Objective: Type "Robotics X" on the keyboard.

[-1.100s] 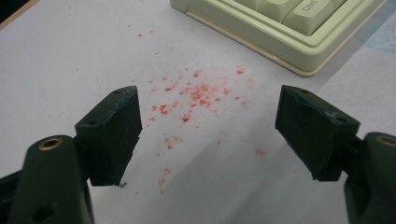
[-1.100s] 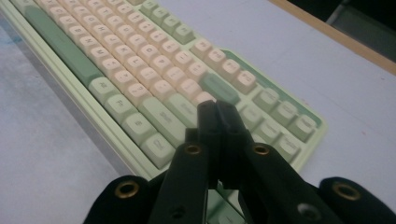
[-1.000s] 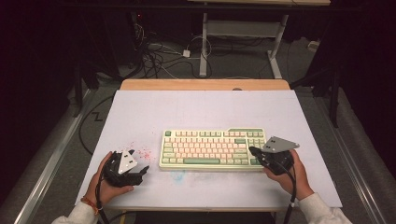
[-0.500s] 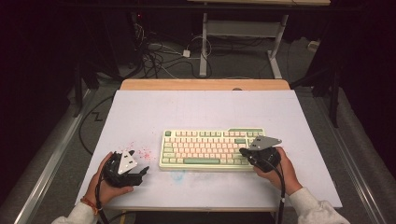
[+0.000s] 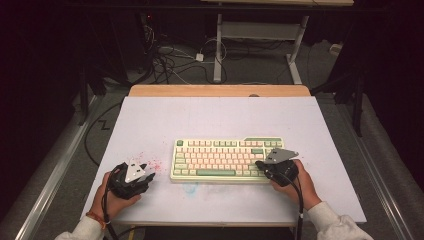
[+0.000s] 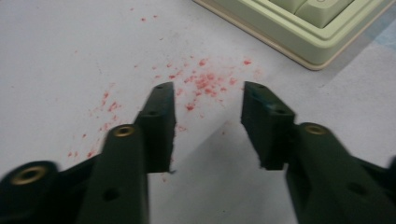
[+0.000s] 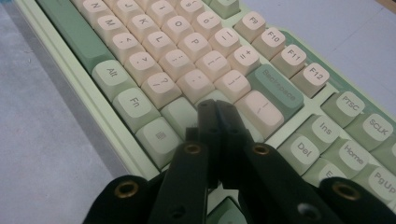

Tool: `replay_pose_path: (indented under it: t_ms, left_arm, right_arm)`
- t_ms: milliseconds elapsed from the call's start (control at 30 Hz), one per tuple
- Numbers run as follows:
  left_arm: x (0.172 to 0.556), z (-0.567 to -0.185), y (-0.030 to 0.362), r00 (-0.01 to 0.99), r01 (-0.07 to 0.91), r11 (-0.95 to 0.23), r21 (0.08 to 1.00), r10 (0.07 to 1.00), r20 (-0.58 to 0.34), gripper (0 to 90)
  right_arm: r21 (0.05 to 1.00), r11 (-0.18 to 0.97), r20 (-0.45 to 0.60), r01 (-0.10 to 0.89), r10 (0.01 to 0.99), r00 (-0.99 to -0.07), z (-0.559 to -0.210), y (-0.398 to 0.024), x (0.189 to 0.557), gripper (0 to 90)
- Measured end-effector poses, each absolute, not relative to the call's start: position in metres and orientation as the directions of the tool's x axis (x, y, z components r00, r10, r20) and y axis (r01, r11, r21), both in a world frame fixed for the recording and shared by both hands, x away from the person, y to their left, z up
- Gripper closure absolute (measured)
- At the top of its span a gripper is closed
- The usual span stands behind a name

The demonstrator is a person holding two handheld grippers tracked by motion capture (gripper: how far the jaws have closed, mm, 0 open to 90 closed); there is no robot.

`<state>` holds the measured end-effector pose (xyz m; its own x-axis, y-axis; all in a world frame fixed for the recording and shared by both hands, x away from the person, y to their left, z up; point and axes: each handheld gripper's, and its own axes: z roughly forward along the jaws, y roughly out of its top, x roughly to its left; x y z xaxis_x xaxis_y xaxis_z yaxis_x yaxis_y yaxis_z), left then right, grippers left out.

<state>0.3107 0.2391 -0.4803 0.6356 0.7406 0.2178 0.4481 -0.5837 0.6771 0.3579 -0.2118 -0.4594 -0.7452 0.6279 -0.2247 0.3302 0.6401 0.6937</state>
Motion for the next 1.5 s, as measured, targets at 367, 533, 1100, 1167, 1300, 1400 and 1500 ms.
replay_pose_path:
  t_ms: [367,533,1100,1167,1300,1400,1500]
  left_arm:
    - [0.314,-0.471,0.232,0.690,0.425,-0.588,0.688,0.703,0.175,87.6]
    - [0.319,-0.467,0.224,0.705,0.416,-0.596,0.686,0.688,0.170,87.8]
    - [0.352,-0.444,0.171,0.771,0.333,-0.658,0.675,0.602,0.206,87.7]
    - [0.356,-0.441,0.164,0.786,0.318,-0.662,0.678,0.584,0.202,87.8]
    - [0.364,-0.440,0.146,0.805,0.302,-0.679,0.669,0.557,0.202,87.7]
    - [0.369,-0.440,0.139,0.812,0.296,-0.690,0.660,0.546,0.206,87.6]
    - [0.373,-0.440,0.133,0.816,0.297,-0.694,0.656,0.541,0.202,87.6]
  right_arm:
    - [0.712,0.622,-0.224,0.326,0.641,-0.734,-0.462,-0.213,0.355,90.0]
    - [0.714,0.621,-0.224,0.324,0.641,-0.734,-0.463,-0.213,0.355,90.0]
    - [0.716,0.619,-0.224,0.323,0.642,-0.733,-0.463,-0.213,0.355,90.0]
    - [0.716,0.619,-0.225,0.322,0.641,-0.734,-0.463,-0.213,0.355,90.0]
    - [0.716,0.620,-0.226,0.321,0.641,-0.734,-0.463,-0.213,0.355,90.0]
    - [0.716,0.620,-0.227,0.320,0.641,-0.733,-0.463,-0.213,0.355,90.0]
    - [0.716,0.621,-0.229,0.319,0.640,-0.733,-0.463,-0.213,0.355,90.0]
